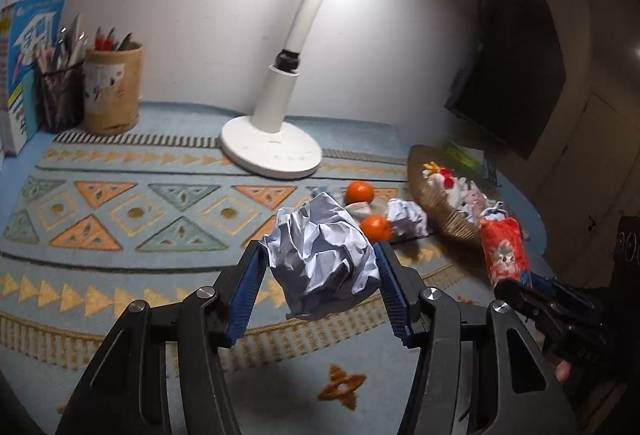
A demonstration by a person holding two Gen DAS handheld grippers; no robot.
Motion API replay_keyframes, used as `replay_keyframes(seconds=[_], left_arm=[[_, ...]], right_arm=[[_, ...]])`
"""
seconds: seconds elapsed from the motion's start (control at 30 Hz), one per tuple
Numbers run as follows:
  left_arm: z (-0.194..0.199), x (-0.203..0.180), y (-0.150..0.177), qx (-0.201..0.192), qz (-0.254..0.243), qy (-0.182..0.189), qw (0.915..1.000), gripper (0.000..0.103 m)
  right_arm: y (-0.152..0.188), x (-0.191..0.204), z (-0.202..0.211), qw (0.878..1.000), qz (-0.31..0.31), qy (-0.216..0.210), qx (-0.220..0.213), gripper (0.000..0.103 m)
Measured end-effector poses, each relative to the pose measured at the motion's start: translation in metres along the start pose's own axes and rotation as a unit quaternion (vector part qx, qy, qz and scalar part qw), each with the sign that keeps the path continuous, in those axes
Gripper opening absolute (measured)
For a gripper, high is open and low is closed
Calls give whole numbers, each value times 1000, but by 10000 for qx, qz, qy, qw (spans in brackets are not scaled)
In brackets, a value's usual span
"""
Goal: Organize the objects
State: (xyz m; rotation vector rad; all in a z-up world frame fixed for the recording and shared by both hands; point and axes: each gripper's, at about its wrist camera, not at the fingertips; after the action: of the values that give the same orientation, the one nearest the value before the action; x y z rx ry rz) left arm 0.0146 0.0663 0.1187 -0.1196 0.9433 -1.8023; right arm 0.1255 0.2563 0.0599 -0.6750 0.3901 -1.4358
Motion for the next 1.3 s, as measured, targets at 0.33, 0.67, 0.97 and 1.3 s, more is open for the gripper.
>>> replay_keyframes(seconds=[0.33,0.67,0.97,1.3], left_arm=[[-83,-152,-91,180,-1202,805,9893,53],[-121,-147,-86,332,-838,718,9933,95],[-36,-29,-27,-14,324,-763,9966,101],[-24,37,32,-60,1024,-1126,9883,101]], right_arm=[[-73,-145,82,9810,-1016,1475,-752,43],[-70,-237,26,9728,-1826,1426,5,60],[-36,-175,61,9856,-1555,222,-633,60],[-9,-59,-20,9969,-771,-167,28,61]])
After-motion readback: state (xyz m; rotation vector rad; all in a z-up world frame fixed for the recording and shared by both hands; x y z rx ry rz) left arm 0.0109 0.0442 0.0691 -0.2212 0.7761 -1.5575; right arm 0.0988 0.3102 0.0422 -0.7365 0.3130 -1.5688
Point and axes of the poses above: each gripper's, at about its wrist camera, not at the fingertips, and z roughly against the way its jaws point, x to its left, y to its underside, and after that the axes turned 13 degrees about x, right-handed
